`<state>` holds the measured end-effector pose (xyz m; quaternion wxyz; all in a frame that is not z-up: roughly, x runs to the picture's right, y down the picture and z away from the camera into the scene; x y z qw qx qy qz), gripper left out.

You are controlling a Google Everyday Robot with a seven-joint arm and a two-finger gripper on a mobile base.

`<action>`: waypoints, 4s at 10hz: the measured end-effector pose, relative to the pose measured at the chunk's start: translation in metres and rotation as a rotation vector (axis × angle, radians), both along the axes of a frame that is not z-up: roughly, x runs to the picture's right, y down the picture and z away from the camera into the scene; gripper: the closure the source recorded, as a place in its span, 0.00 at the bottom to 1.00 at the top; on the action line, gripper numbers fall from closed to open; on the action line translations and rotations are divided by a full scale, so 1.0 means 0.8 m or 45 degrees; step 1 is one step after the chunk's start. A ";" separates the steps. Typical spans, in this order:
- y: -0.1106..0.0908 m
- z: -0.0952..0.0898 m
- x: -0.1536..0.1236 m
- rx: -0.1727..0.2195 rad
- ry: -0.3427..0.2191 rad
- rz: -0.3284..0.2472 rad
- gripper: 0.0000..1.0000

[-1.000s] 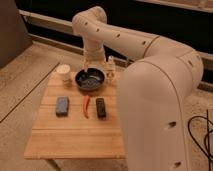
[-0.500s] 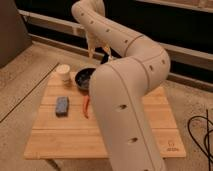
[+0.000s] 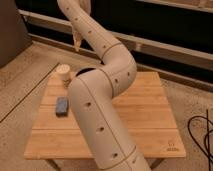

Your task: Pick up the ceramic cup

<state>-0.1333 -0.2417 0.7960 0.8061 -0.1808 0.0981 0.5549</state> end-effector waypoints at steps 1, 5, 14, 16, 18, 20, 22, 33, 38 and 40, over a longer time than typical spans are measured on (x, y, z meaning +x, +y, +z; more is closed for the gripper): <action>0.004 0.000 -0.015 -0.012 -0.053 -0.014 0.35; 0.053 0.033 -0.041 -0.131 -0.133 -0.070 0.35; 0.111 0.083 -0.066 -0.225 -0.177 -0.261 0.35; 0.093 0.095 -0.071 -0.133 -0.199 -0.293 0.35; 0.077 0.106 -0.083 -0.049 -0.228 -0.304 0.35; 0.078 0.115 -0.093 -0.028 -0.252 -0.324 0.35; 0.090 0.124 -0.095 -0.052 -0.275 -0.325 0.35; 0.119 0.154 -0.100 -0.079 -0.366 -0.408 0.35; 0.136 0.169 -0.092 -0.115 -0.339 -0.415 0.35; 0.142 0.172 -0.090 -0.130 -0.325 -0.414 0.35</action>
